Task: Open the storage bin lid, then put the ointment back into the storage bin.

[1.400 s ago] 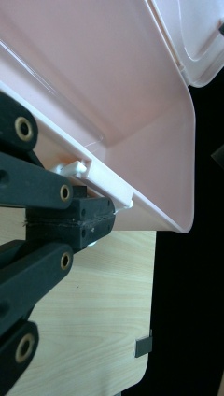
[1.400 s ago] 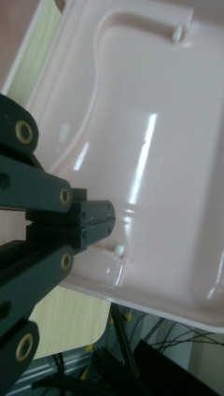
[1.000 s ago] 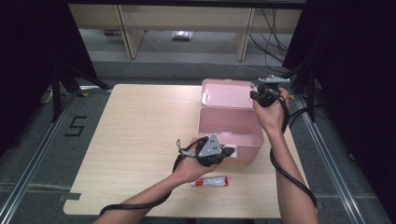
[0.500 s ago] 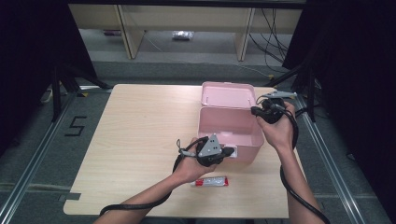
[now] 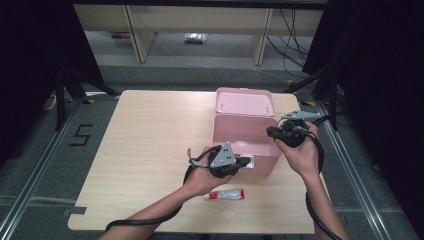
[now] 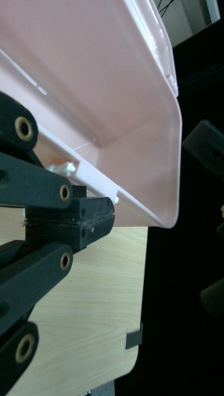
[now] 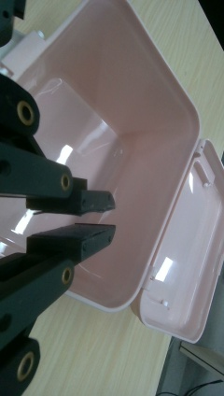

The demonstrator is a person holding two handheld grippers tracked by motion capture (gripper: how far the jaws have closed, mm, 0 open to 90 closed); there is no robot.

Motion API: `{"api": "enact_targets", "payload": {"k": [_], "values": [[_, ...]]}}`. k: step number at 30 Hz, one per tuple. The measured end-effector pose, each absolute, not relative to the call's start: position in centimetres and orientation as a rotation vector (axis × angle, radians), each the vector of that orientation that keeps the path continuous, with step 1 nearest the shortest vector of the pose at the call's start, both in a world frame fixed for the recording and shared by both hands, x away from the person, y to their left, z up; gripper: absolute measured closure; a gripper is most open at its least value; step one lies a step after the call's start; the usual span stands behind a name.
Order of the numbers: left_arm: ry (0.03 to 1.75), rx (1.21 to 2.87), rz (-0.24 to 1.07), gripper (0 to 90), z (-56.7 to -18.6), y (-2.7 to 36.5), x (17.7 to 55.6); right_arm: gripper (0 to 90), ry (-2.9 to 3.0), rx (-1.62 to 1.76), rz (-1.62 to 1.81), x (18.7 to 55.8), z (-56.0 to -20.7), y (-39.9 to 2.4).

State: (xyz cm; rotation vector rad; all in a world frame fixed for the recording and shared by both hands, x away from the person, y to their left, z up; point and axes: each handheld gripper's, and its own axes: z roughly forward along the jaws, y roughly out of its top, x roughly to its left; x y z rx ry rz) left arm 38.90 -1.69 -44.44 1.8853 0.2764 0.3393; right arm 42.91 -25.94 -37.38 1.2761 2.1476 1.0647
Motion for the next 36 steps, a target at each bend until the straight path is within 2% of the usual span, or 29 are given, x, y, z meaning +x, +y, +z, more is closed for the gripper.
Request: {"api": "enact_targets", "payload": {"k": [8, 20, 27, 36], "values": [[0.298, 1.854, 0.34, 84.3, -42.9, 0.6, 38.4, 77.3, 2.184, 1.209, 1.062, 41.8, -37.4, -26.0], [0.418, 1.827, 0.359, 64.5, -42.2, 7.4, 38.1, 70.0, 2.298, 1.126, 1.117, 40.1, -37.9, -25.5], [0.497, 1.81, 0.385, 52.7, -42.5, 9.8, 38.1, 67.1, 2.319, 1.105, 1.144, 39.2, -38.1, -25.1], [0.55, 1.798, 0.402, 48.4, -42.9, 11.3, 37.8, 64.3, 2.352, 1.067, 1.146, 38.3, -38.0, -24.5]]}}
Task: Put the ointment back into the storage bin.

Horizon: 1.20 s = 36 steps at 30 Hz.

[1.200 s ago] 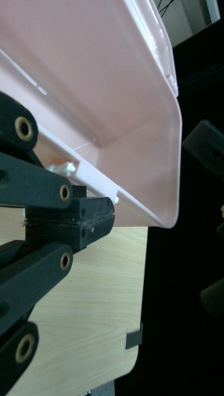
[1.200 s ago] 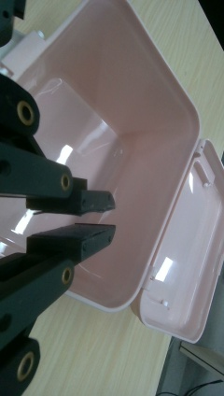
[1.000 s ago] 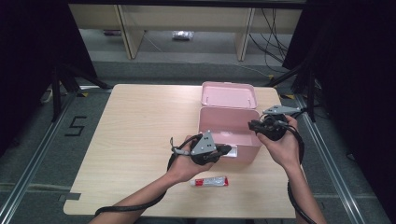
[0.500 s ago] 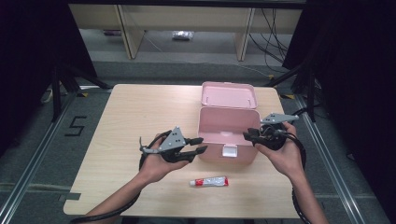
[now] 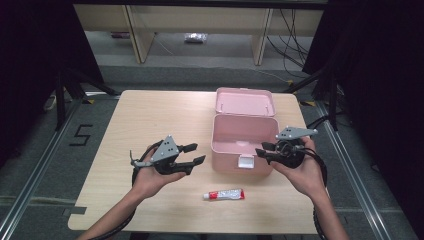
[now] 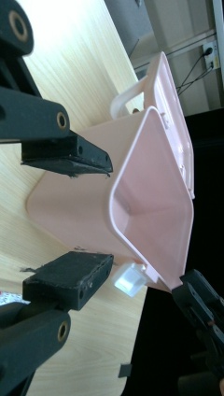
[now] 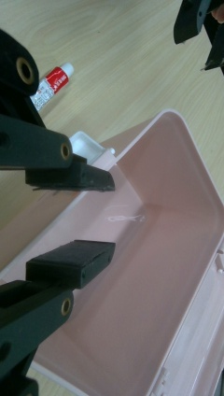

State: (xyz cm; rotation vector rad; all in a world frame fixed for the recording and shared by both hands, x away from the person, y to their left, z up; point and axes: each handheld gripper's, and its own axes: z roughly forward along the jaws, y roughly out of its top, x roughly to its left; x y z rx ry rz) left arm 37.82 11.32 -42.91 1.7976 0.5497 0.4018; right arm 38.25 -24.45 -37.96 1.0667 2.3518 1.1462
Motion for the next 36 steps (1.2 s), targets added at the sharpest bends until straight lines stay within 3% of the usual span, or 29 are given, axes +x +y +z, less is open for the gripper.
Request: {"api": "enact_targets", "payload": {"k": [36], "values": [[0.596, 1.771, 0.392, 46.7, -44.0, 12.7, 37.4, 61.5, 2.58, 0.748, 1.044, 36.2, -38.4, -21.4]]}}
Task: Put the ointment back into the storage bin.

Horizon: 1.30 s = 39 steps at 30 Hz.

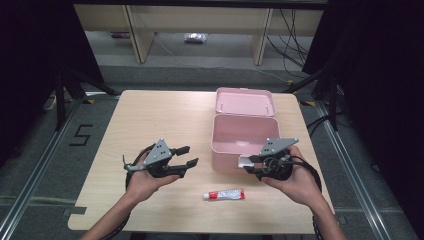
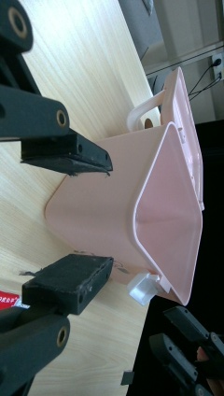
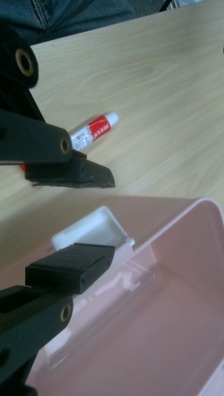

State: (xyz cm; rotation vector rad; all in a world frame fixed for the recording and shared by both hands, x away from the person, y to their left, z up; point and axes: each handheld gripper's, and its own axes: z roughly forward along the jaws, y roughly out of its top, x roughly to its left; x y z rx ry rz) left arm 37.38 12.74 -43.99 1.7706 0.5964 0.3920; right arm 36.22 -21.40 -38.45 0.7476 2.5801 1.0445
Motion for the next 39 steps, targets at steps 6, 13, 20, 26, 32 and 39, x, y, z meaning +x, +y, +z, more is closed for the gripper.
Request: {"api": "enact_targets", "payload": {"k": [6, 13, 20, 26, 32, 39], "values": [[0.595, 1.794, 0.384, 46.7, -44.4, 12.6, 37.3, 61.6, 2.619, 0.669, 1.0, 36.3, -39.1, -20.7], [0.597, 1.808, 0.377, 46.7, -44.7, 12.5, 37.4, 61.6, 2.713, 0.65, 0.935, 36.2, -39.9, -19.9], [0.586, 1.82, 0.379, 46.7, -44.7, 12.5, 37.5, 62.1, 2.826, 0.54, 0.812, 36.8, -41.0, -18.8], [0.582, 1.817, 0.375, 46.7, -44.7, 12.6, 37.6, 61.9, 2.884, 0.471, 0.767, 37.2, -41.8, -17.6], [0.604, 1.819, 0.387, 46.6, -44.7, 13.1, 37.6, 61.6, 2.918, 0.44, 0.734, 37.2, -42.4, -16.7], [0.603, 1.826, 0.395, 46.6, -44.8, 13.5, 37.6, 61.5, 2.963, 0.403, 0.671, 37.1, -43.3, -15.6]]}}
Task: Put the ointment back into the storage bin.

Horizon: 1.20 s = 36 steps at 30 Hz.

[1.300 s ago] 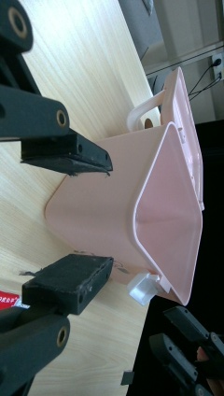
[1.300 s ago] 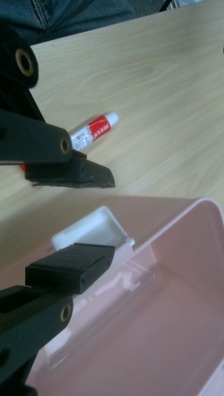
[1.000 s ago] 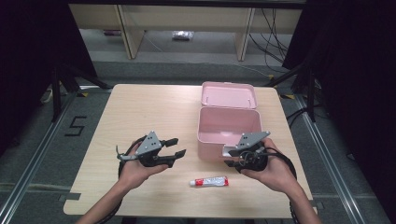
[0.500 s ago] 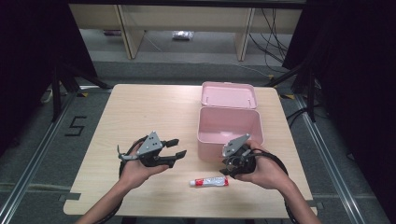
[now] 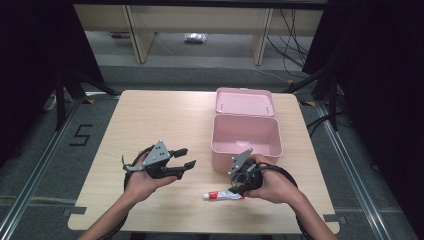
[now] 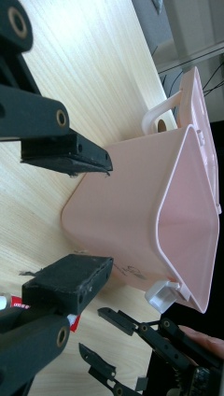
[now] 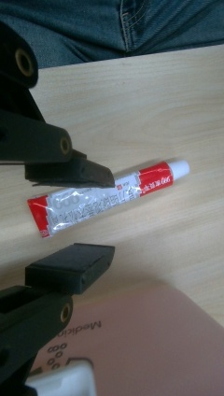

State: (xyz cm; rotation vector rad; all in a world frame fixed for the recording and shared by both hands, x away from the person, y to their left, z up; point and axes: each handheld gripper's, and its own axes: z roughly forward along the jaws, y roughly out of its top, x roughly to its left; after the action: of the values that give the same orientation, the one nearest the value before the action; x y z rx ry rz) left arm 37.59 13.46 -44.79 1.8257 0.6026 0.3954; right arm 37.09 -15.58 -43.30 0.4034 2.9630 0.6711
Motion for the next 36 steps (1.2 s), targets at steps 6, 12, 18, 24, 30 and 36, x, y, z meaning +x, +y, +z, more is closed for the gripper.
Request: {"api": "enact_targets", "payload": {"k": [6, 12, 18, 24, 30, 36], "values": [[0.607, 1.823, 0.399, 46.5, -44.8, 13.4, 37.6, 61.3, 2.979, 0.355, 0.623, 37.2, -43.9, -14.7], [0.603, 1.826, 0.397, 46.4, -44.8, 13.2, 37.6, 61.1, 3.001, 0.368, 0.542, 36.9, -44.3, -13.9], [0.597, 1.818, 0.397, 46.3, -44.8, 13.4, 37.7, 60.8, 3.008, 0.285, 0.463, 37.4, -44.6, -13.3], [0.603, 1.815, 0.397, 46.3, -44.9, 13.5, 37.7, 60.0, 3.023, 0.277, 0.409, 37.3, -45.0, -12.7], [0.611, 1.828, 0.404, 46.2, -45.0, 13.6, 37.7, 59.8, 3.036, 0.242, 0.384, 37.5, -45.6, -12.4], [0.608, 1.837, 0.412, 46.4, -45.1, 13.7, 37.8, 59.8, 3.052, 0.231, 0.331, 37.7, -46.0, -12.1]]}}
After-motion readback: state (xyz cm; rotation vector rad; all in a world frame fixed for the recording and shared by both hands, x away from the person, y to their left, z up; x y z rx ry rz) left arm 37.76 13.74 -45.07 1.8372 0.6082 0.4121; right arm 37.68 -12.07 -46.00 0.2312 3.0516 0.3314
